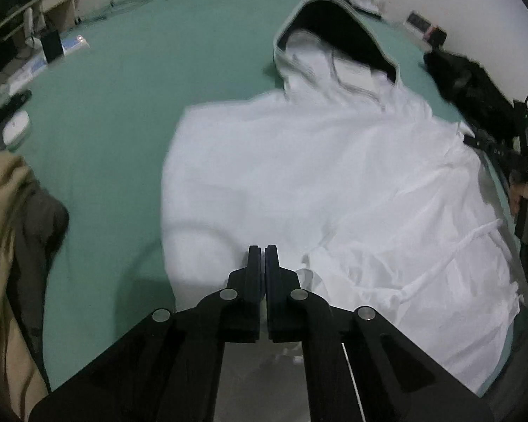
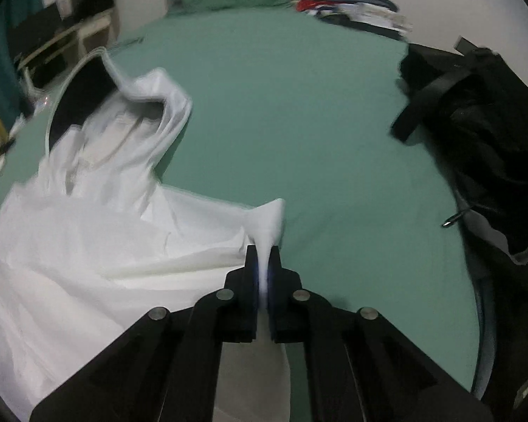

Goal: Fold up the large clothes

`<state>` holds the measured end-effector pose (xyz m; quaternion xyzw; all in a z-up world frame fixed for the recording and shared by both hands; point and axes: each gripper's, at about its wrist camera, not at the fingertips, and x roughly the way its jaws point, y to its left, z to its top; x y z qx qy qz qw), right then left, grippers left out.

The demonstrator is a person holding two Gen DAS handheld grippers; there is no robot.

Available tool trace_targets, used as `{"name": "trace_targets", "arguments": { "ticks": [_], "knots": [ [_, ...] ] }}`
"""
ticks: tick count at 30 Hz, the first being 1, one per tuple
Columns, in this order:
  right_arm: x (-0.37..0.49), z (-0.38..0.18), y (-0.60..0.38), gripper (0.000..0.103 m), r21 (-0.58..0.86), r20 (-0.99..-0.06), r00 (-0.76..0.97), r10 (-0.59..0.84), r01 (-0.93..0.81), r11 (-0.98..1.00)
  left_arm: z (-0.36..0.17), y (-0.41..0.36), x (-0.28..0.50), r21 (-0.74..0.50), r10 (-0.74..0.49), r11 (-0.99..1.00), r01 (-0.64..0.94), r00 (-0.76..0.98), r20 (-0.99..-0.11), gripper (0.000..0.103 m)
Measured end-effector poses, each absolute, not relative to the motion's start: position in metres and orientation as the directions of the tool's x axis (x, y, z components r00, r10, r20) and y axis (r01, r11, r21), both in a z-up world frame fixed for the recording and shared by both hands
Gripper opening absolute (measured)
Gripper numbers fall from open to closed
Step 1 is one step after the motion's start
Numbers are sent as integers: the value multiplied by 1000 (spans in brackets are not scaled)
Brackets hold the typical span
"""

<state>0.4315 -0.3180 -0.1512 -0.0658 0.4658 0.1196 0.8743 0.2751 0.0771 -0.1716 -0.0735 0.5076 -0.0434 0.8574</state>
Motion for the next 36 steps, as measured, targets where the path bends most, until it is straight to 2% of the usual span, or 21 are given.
{"name": "trace_targets", "arguments": {
  "ticks": [6,12,15,17,18,19,20,23,24,25,26,28,30,31,36],
  "knots": [
    [451,-156,-337,3,84,-818,547,179,-195,977,-140,93,286,-158,-98,986,-43,618,-780,2],
    [447,-160,-361,3,99,-801,586,119,-66,993,-121,100,304,-83,6,993,-86,732,-681,2],
    [450,-162,-370,3,136,-808,574,130,-34,990,-130,101,319,-66,26,992,-106,690,-723,2],
    [446,-159,-368,5,137,-813,566,138,-43,990,-146,110,322,-106,9,984,-141,639,-769,3],
    [441,-156,-365,5,138,-811,567,145,-56,989,-158,115,323,-129,-1,977,-172,599,-801,11],
    [437,-153,-359,5,133,-812,563,154,-79,988,-165,119,322,-146,-11,971,-190,571,-821,26],
    [431,-148,-348,5,111,-815,558,157,-116,987,-171,122,322,-164,-25,965,-204,551,-834,33],
    [415,-144,-316,7,20,-822,555,127,-195,981,-181,126,319,-170,-34,963,-211,530,-847,36],
    [410,-145,-307,9,-4,-824,553,121,-220,976,-183,125,318,-160,-31,966,-204,520,-853,37],
    [406,-147,-296,17,-25,-830,545,117,-246,969,-184,124,317,-156,-30,967,-201,519,-854,37],
    [403,-152,-286,33,-45,-841,529,110,-270,962,-185,124,316,-151,-27,968,-198,522,-853,37],
    [400,-167,-276,52,-73,-863,499,80,-280,957,-184,124,315,-127,-11,974,-188,519,-855,38],
    [399,-176,-274,55,-78,-875,481,53,-249,965,-181,127,313,-93,23,976,-198,517,-855,42],
    [400,-175,-276,60,-77,-874,484,44,-228,971,-180,132,312,-93,31,973,-211,519,-854,43],
    [407,-159,-272,61,-100,-870,493,13,-202,974,-156,163,309,-130,45,956,-264,567,-822,44]
  ]
}}
